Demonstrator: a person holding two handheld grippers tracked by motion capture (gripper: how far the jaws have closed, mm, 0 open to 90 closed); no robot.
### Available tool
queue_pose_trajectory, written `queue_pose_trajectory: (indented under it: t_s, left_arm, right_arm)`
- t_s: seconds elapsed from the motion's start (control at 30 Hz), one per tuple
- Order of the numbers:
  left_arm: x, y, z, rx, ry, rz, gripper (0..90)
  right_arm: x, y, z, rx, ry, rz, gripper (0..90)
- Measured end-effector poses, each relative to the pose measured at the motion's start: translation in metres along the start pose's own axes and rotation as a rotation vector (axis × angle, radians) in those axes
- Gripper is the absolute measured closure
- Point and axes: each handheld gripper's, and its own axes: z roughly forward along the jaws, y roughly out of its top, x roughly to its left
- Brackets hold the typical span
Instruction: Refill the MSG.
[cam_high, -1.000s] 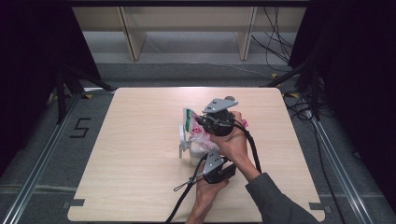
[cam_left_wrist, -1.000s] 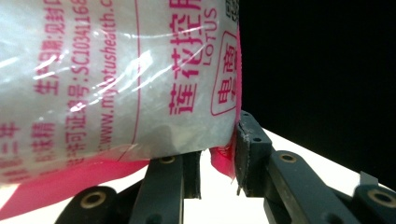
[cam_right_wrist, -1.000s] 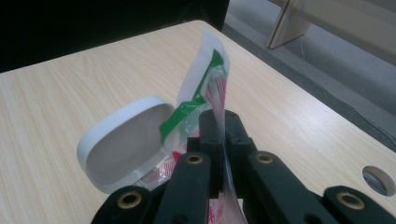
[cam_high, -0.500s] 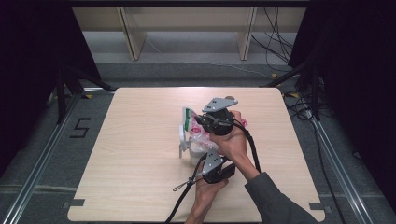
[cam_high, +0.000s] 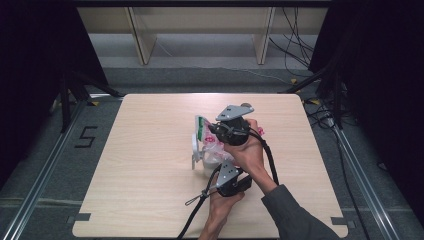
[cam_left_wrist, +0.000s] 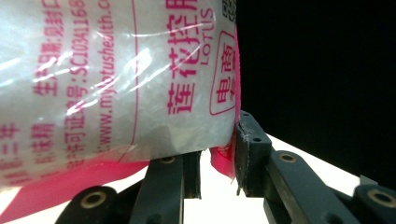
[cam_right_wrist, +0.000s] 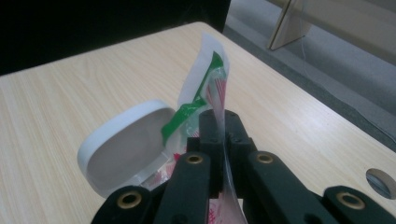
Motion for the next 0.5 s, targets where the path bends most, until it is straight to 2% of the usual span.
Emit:
queue_pose_trajectory:
  t_s: [0.07, 0.13, 0.17, 0.23, 0.3, 0.33, 0.37, 0.4, 0.43, 0.5]
  left_arm:
    - [-0.0005, 0.0014, -0.0024, 0.020, 0.017, 0.004, 73.6]
    - [-0.0001, 0.0017, -0.0029, 0.026, 0.017, 0.008, 73.6]
    - [-0.0003, 0.0013, -0.0025, 0.020, 0.012, 0.004, 73.6]
    - [-0.0001, 0.0004, -0.0008, -0.001, 0.002, 0.001, 73.5]
    - [0.0002, 0.0013, -0.0026, 0.020, 0.015, 0.007, 73.6]
    - [0.0005, 0.0016, -0.0029, 0.024, 0.015, 0.008, 73.6]
    - [0.0008, 0.0011, -0.0020, 0.015, 0.010, 0.007, 73.6]
    - [0.0012, 0.0006, -0.0007, 0.004, 0.001, 0.002, 73.6]
    - [0.0010, 0.0002, -0.0002, 0.000, 0.002, -0.001, 73.6]
    - [0.0008, 0.0013, -0.0018, 0.017, 0.012, 0.001, 73.6]
  right_arm:
    - [0.0012, 0.0006, 0.0003, 0.008, 0.006, -0.005, 89.4]
    - [0.0014, 0.0006, -0.0001, -0.017, -0.009, 0.014, 89.4]
    - [0.0019, 0.0005, -0.0003, -0.010, -0.005, 0.025, 89.4]
    - [0.0016, 0.0007, 0.0009, 0.008, 0.000, 0.002, 89.5]
    - [0.0017, 0.0012, 0.0013, 0.008, 0.011, -0.002, 89.4]
    - [0.0018, 0.0012, 0.0000, 0.011, 0.004, 0.022, 89.4]
    - [0.0011, 0.0008, 0.0011, -0.010, -0.010, 0.015, 89.4]
    - [0.0001, 0.0008, 0.0021, -0.012, -0.006, -0.003, 89.5]
    - [0.0013, 0.0009, 0.0018, 0.005, -0.002, 0.010, 89.5]
    - [0.0012, 0.0011, 0.0030, 0.005, 0.003, -0.009, 89.4]
